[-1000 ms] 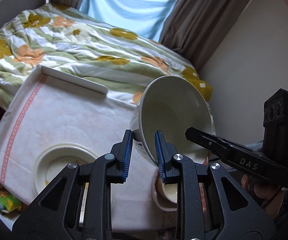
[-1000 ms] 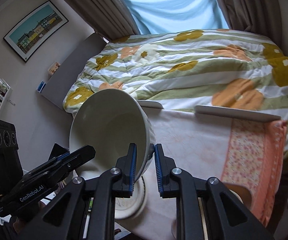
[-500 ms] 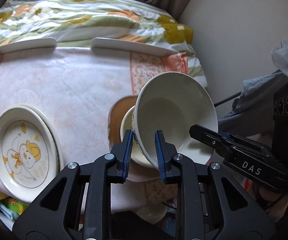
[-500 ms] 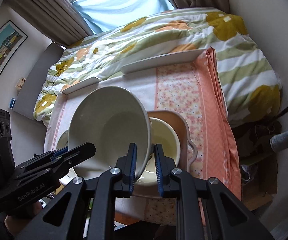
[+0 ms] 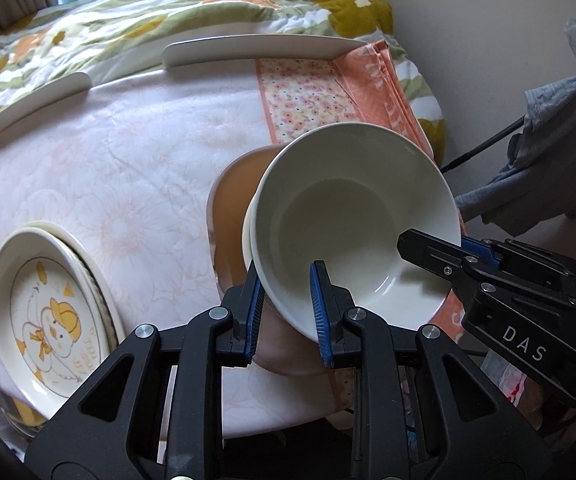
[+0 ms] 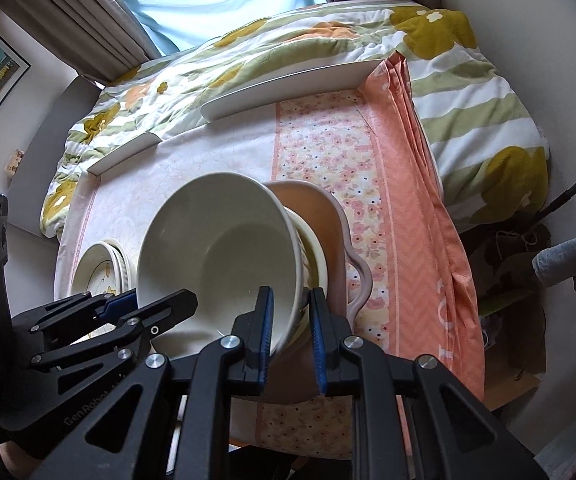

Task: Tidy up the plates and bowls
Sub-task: 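Carry the small white bowl into the cream bowl and lower it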

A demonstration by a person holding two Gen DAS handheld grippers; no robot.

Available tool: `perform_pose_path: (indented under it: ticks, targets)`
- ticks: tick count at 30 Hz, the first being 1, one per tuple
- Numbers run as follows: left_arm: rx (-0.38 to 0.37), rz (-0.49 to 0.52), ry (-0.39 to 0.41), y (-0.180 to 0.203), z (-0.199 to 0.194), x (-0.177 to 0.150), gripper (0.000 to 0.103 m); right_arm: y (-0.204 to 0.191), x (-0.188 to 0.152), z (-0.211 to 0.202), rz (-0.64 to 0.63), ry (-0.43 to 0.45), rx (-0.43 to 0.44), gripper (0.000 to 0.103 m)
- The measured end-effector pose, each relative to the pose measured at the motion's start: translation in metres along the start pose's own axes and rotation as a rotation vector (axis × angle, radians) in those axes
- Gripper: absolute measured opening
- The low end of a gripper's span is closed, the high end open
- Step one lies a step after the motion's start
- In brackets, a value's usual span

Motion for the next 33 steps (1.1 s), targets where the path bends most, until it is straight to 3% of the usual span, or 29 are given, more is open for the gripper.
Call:
perform_pose_path:
  ticks: [33]
  targets:
    - [0.191, 0.11, 0.019, 0.0008, 0.0034, 0.0045, 0.02, -0.0028, -0.0069, 0.0022, -0.039, 0.009, -0.082, 0.016]
Point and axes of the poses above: each gripper's, at about its wrist camera, not at the fingertips, and z roughly the way its jaws point, y to its right, x to its top, the point moved 9 cm from there along z, roughly the way its jaws point, and after that the axes turned 12 degrees about -y, right-handed, at the moved point
